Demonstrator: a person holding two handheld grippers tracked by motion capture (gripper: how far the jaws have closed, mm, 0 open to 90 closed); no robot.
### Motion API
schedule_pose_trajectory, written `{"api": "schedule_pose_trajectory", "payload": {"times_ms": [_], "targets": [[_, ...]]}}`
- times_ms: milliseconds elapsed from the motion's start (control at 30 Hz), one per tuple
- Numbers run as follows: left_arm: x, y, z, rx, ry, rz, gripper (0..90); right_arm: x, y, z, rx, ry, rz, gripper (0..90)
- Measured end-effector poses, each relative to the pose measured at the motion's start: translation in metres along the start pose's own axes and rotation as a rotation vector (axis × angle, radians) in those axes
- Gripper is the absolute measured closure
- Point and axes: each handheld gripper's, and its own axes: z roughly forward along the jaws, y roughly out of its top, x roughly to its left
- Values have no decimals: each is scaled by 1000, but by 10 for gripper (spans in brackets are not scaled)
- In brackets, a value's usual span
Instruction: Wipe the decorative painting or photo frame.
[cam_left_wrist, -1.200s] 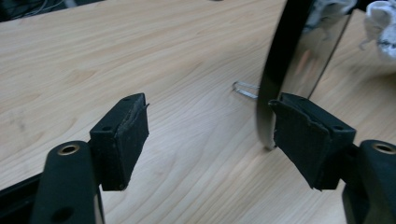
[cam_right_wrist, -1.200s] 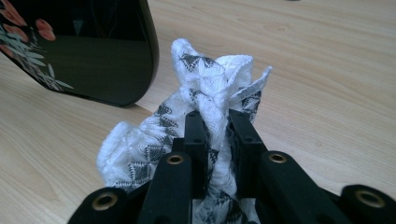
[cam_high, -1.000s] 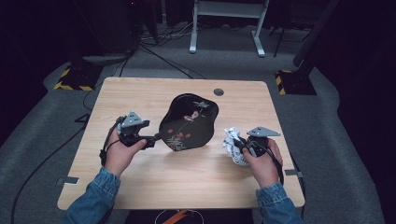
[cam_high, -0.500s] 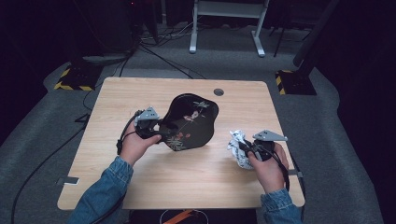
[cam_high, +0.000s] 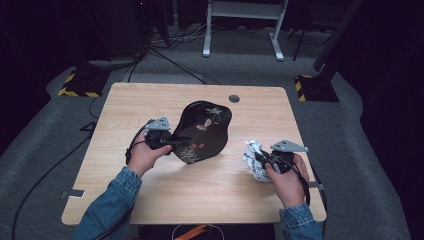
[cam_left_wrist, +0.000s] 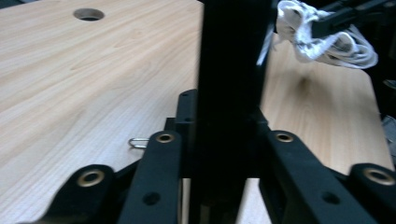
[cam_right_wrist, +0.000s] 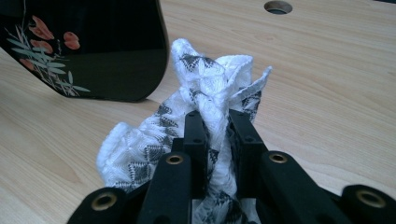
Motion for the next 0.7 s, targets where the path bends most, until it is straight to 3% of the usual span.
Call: {"api": "schedule_pose_trajectory", "payload": {"times_ms": [233,700], "targets": [[-7,-1,-3,13,14,11,804,5,7,-3,-50,26,-8,799],[-12,-11,-21,40,-31,38,804,26,42,-21,-171,91,-66,799]]}}
